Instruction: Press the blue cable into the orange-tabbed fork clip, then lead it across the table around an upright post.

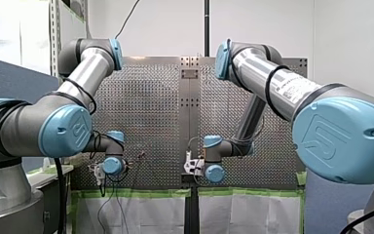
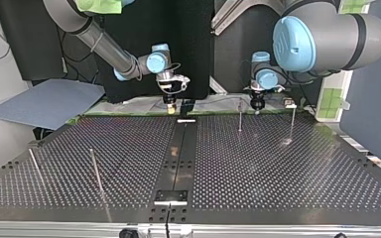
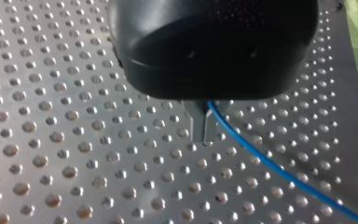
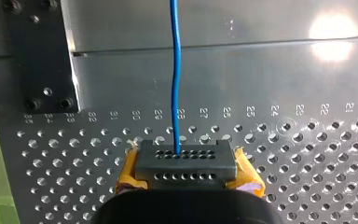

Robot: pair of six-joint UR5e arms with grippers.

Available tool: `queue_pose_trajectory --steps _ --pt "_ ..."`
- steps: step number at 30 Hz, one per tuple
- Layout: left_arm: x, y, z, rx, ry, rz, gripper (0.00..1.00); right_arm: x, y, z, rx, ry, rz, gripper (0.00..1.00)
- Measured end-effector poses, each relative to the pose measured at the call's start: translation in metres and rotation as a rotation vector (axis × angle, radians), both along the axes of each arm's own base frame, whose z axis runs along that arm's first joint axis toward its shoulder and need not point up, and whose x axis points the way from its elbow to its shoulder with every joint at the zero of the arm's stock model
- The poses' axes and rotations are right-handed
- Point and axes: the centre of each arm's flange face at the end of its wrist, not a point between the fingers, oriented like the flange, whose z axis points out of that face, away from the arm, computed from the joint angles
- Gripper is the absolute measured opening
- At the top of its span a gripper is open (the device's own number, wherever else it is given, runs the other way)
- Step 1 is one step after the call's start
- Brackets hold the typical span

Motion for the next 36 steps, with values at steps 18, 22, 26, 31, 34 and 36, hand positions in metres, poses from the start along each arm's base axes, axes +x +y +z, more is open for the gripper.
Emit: queue_pose_trajectory --steps 18,22,26,31,34,36 --pt "0.014 0.015 0.040 -0.004 -0.027 -0.028 0.00 -0.017 -0.030 0.007 0.001 0.001 -0.044 0.00" --pt "0.016 0.014 0.050 -0.005 -0.038 -0.042 0.00 -0.017 -0.032 0.008 0.000 0.000 -0.046 0.00" --pt "0.016 0.014 0.052 -0.006 -0.041 -0.045 0.00 -0.015 -0.036 0.012 -0.005 -0.003 -0.047 0.00" --pt "0.017 0.016 0.053 -0.011 -0.042 -0.040 0.00 -0.018 -0.048 0.017 -0.005 -0.005 -0.059 0.00" --pt "0.017 0.016 0.053 -0.013 -0.044 -0.040 0.00 -0.022 -0.054 0.019 -0.004 -0.006 -0.069 0.00" --pt "0.017 0.016 0.053 -0.015 -0.044 -0.041 0.00 -0.024 -0.056 0.020 -0.004 -0.007 -0.075 0.00"
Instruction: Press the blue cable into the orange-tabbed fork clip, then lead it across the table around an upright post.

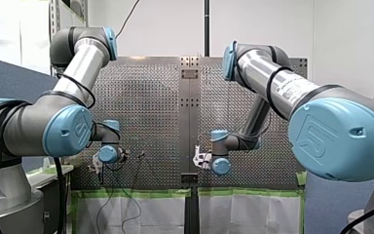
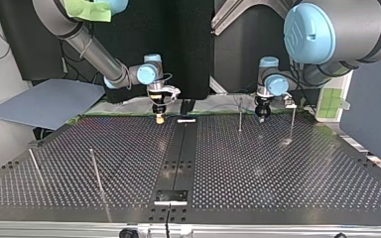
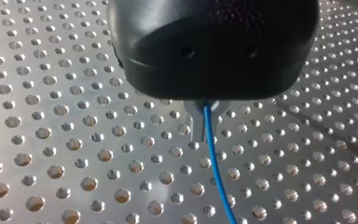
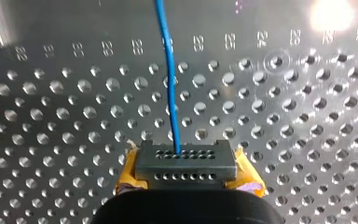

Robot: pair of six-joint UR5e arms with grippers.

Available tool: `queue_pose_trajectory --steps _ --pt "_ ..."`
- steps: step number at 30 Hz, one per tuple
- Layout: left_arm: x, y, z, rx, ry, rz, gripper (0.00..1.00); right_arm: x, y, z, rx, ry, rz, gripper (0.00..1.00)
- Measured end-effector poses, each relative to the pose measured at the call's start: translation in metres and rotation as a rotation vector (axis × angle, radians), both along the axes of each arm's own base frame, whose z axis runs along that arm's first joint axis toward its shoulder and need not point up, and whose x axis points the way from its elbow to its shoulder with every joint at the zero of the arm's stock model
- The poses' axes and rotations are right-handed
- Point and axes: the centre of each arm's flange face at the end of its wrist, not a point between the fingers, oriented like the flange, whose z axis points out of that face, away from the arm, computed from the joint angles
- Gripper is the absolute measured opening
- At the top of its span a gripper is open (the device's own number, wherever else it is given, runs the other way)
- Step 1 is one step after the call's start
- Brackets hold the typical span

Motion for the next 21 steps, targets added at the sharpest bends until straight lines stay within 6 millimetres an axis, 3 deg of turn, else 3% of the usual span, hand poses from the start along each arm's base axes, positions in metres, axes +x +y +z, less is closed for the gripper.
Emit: queue_pose_trajectory --steps 10,11,12,13,15,16,18,21 --pt "0.002 -0.006 0.002 0.011 -0.020 -0.023 0.04 -0.006 -0.004 -0.001 0.006 0.008 -0.016 0.00" --pt "0.002 -0.005 0.002 0.016 -0.020 -0.025 0.12 -0.005 -0.003 -0.001 0.007 0.009 -0.015 0.00" --pt "0.002 -0.005 0.001 0.023 -0.018 -0.030 0.27 -0.005 -0.003 -0.001 0.007 0.009 -0.015 0.00" --pt "0.001 -0.005 0.001 0.027 -0.015 -0.036 0.27 -0.004 -0.002 -0.001 0.008 0.010 -0.014 0.00" --pt "0.000 -0.006 0.000 0.035 -0.007 -0.054 0.55 -0.004 -0.002 -0.002 0.008 0.010 -0.012 0.00" --pt "-0.002 -0.007 -0.001 0.038 -0.004 -0.062 0.55 -0.004 -0.001 -0.002 0.009 0.010 -0.011 0.00" --pt "-0.006 -0.006 -0.003 0.045 0.003 -0.071 0.78 -0.003 -0.001 -0.002 0.010 0.011 -0.010 0.00" --pt "-0.015 -0.003 -0.008 0.057 0.015 -0.059 0.82 -0.003 0.000 -0.002 0.011 0.012 -0.009 0.00"
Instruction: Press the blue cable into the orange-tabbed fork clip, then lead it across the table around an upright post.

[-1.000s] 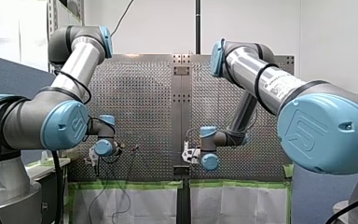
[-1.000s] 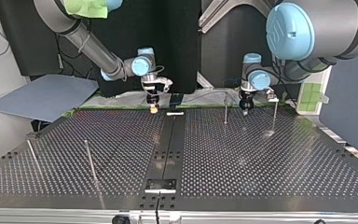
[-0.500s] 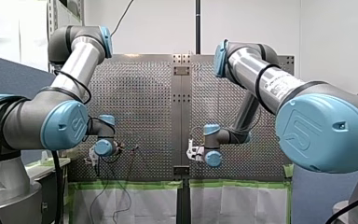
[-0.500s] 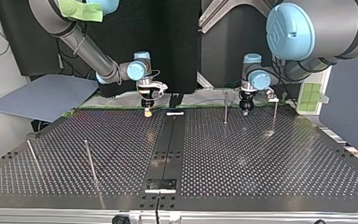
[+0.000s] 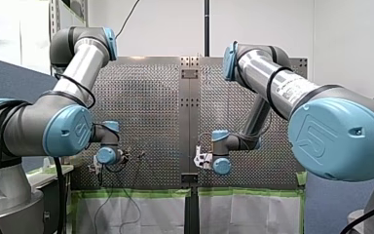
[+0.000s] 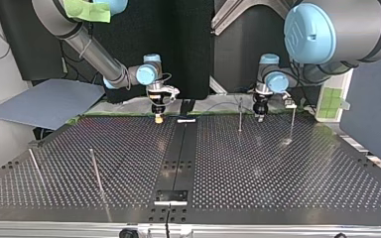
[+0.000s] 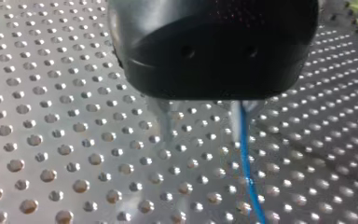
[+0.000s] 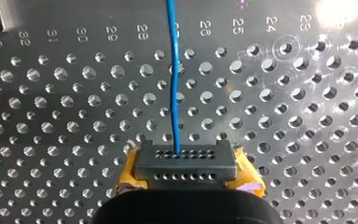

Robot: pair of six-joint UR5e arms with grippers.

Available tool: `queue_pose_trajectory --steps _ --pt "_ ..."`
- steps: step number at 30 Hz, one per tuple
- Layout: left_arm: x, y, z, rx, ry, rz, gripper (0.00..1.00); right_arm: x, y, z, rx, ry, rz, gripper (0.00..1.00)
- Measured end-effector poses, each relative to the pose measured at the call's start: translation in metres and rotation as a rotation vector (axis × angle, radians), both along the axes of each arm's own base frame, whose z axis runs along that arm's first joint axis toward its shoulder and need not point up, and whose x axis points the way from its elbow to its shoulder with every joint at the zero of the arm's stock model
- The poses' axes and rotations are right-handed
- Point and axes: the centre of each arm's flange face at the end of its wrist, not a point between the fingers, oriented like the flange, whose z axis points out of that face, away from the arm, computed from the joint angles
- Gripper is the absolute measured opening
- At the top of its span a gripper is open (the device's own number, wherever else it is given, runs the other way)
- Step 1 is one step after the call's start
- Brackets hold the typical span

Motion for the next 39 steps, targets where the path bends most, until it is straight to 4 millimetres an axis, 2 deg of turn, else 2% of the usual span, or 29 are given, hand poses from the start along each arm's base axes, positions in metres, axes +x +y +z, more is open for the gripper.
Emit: queue_pose_trajectory --steps 5,6,11,12,21,39 --pt "-0.016 0.004 -0.008 0.022 0.034 0.038 0.84 0.000 0.000 0.000 0.001 0.001 0.001 0.00" --pt "-0.019 0.005 -0.010 0.028 0.044 0.049 0.89 0.000 0.001 0.000 0.001 0.001 0.001 0.00" --pt "-0.028 0.006 -0.014 0.040 0.093 0.067 0.89 0.000 0.001 0.000 0.003 0.002 0.001 0.00" --pt "-0.031 0.005 -0.015 0.039 0.108 0.061 0.91 0.000 0.001 0.000 0.003 0.002 0.001 0.00" --pt "-0.058 -0.002 -0.023 0.016 0.163 -0.008 0.91 0.000 0.001 -0.001 0.004 0.002 0.003 0.00" --pt "-0.104 -0.021 0.017 -0.022 0.117 -0.124 0.91 0.003 0.003 -0.001 0.003 0.002 0.008 0.00"
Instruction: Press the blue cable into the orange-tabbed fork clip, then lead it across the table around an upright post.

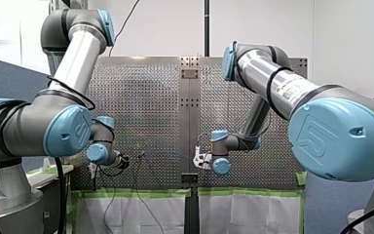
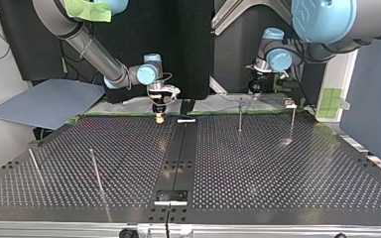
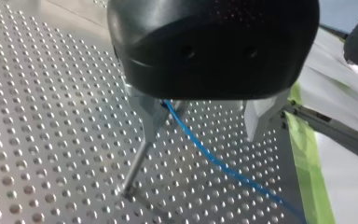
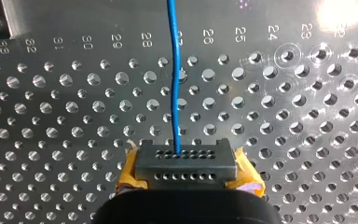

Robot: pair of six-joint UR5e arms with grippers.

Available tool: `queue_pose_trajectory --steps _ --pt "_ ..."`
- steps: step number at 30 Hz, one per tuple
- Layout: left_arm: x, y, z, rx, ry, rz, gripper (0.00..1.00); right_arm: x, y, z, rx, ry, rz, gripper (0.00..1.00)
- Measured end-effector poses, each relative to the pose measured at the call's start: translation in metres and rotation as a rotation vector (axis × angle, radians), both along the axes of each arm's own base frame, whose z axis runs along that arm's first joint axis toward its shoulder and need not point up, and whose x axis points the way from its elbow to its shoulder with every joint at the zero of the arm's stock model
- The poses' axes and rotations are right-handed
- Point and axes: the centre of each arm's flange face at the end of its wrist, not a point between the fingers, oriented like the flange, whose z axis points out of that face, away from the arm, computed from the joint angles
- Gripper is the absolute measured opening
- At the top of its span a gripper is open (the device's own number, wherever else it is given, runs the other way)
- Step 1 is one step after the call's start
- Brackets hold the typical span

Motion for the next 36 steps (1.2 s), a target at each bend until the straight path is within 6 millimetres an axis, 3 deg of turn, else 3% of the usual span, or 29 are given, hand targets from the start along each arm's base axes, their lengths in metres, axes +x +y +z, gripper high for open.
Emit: queue_pose_trajectory --steps 10,36 --pt "-0.025 -0.008 0.015 -0.001 -0.027 -0.020 0.91 0.001 0.001 0.000 0.000 0.000 0.002 0.00" --pt "-0.033 -0.034 0.016 0.010 -0.060 -0.070 0.91 0.002 0.002 0.000 0.001 -0.004 0.005 0.00"
